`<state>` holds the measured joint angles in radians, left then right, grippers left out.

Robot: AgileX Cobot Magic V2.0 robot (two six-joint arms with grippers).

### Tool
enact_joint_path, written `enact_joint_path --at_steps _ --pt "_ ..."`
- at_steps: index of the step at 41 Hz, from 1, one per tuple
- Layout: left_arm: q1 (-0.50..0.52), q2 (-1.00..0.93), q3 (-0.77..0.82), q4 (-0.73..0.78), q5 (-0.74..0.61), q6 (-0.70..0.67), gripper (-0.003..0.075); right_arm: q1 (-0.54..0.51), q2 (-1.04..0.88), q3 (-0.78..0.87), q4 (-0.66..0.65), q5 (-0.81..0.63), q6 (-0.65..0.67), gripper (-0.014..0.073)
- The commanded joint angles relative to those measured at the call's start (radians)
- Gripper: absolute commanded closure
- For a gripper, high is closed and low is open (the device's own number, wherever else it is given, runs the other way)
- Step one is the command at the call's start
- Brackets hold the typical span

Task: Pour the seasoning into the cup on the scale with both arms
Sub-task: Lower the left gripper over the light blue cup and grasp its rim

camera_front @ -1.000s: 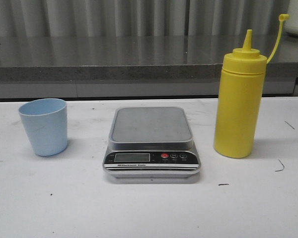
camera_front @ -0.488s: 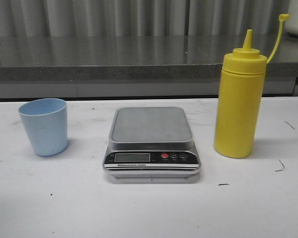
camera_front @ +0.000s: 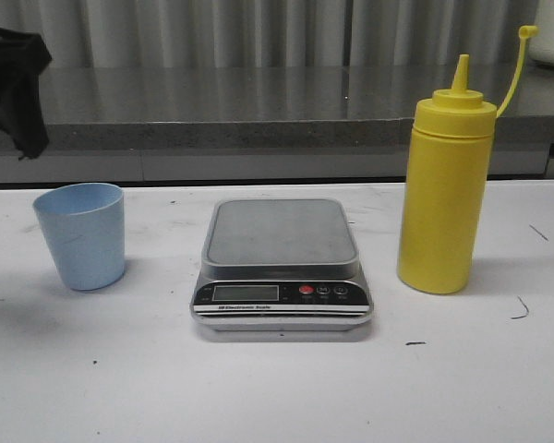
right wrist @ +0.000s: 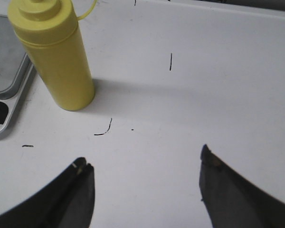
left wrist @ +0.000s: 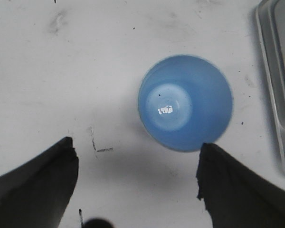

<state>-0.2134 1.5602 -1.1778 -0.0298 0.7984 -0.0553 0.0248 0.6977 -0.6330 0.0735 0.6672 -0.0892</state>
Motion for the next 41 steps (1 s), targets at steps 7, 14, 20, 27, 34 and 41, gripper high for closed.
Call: enact_joint_path --at_steps 7,14,20,27,34,41 --pt "-0.006 0.12 -0.107 -0.011 -0.068 -0.005 0.0235 -0.006 0.002 -0.033 -0.007 -0.063 -0.011 0.0097" --pt "-0.006 0.188 -0.141 -0.011 -0.074 -0.005 0.0279 -0.006 0.002 -0.033 -0.007 -0.063 -0.011 0.0097" --pt "-0.006 0.202 -0.142 -0.012 -0.088 -0.005 0.0327 -0.006 0.002 -0.033 -0.007 -0.063 -0.011 0.0097" --pt "-0.006 0.209 -0.142 -0.036 -0.08 -0.005 0.0454 -0.006 0.002 -0.033 -0.007 -0.063 -0.011 0.0097" --pt "-0.006 0.209 -0.142 -0.056 -0.067 -0.005 0.0612 -0.006 0.002 -0.033 -0.007 -0.063 -0.011 0.0097" --pt "-0.006 0.209 -0.142 -0.056 -0.067 -0.005 0.0725 -0.006 0.002 -0.033 -0.007 -0.063 -0.011 0.0097"
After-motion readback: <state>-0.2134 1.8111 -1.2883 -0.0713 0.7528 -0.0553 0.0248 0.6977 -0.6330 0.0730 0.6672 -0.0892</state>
